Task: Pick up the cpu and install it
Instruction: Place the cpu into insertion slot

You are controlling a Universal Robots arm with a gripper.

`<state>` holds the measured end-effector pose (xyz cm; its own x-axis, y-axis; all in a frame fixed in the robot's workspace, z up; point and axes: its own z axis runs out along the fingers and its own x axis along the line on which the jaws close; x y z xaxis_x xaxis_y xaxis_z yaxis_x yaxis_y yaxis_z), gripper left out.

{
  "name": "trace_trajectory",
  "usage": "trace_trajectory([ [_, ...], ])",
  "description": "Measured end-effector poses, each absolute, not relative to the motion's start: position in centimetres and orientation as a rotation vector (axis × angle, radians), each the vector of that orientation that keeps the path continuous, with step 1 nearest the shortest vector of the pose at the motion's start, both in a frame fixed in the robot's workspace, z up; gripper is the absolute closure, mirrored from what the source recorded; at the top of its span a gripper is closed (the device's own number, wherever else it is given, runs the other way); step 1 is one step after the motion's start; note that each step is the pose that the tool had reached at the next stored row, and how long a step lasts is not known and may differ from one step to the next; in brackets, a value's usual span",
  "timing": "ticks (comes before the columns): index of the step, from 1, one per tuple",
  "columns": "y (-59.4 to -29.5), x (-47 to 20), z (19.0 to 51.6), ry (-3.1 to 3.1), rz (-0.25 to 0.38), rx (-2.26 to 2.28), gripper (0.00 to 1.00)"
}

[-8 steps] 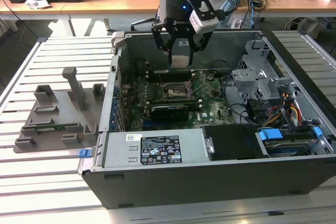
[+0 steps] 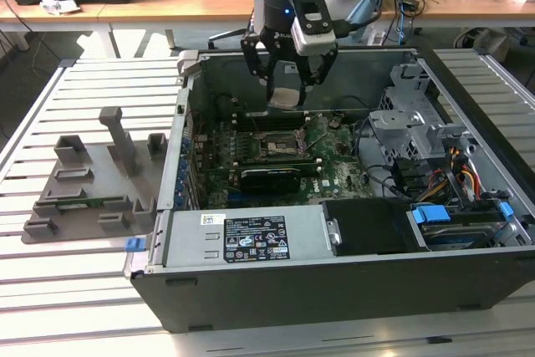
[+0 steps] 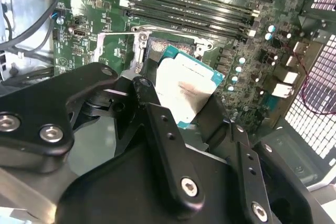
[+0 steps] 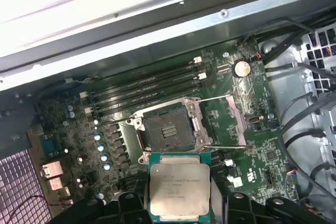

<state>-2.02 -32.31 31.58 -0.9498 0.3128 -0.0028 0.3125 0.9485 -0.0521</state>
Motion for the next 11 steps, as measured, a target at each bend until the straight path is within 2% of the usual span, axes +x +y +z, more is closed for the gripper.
trace_trajectory([
  [11,-32.31,-2.02,31.57,-3.022,0.081,-0.815,0.45],
])
